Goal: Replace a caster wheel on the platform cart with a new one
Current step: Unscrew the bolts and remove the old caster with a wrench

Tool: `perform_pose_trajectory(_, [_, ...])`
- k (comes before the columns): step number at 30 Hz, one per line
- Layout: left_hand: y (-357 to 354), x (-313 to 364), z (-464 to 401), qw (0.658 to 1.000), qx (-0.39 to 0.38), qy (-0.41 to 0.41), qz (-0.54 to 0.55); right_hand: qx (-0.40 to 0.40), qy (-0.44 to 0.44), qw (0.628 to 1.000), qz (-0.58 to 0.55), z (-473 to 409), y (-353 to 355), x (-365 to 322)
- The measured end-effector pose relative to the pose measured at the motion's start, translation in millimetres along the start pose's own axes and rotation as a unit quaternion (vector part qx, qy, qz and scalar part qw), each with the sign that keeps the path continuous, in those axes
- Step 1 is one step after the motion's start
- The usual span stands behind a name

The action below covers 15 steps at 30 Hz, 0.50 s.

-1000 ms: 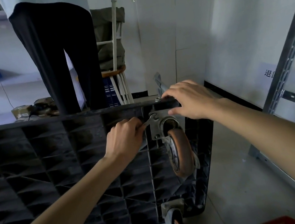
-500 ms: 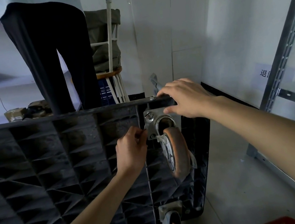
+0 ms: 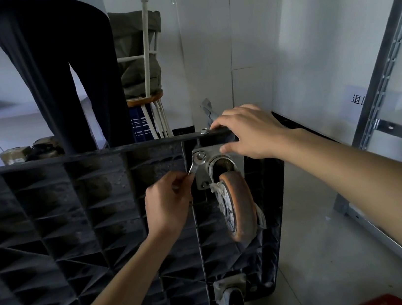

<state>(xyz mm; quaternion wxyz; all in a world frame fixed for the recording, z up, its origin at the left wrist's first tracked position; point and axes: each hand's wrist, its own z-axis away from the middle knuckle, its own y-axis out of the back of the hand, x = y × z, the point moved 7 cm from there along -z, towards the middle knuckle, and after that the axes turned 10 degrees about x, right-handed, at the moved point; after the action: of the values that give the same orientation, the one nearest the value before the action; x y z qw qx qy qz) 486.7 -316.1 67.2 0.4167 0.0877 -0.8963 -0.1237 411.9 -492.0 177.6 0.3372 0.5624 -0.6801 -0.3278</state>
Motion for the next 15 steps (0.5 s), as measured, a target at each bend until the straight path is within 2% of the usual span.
perform_pose_trajectory(6, [-3.4,1.3,-5.4,0.998,-0.031,-0.034,-0.041,0.000,-0.005,1.000,-0.003,1.5,1.6,-1.3])
perform_pose_trajectory(15, [-7.8,7.0,-3.9,0.994,-0.076,-0.080,-0.014,-0.005,-0.010,1.000,-0.003,2.7,1.4,-2.2])
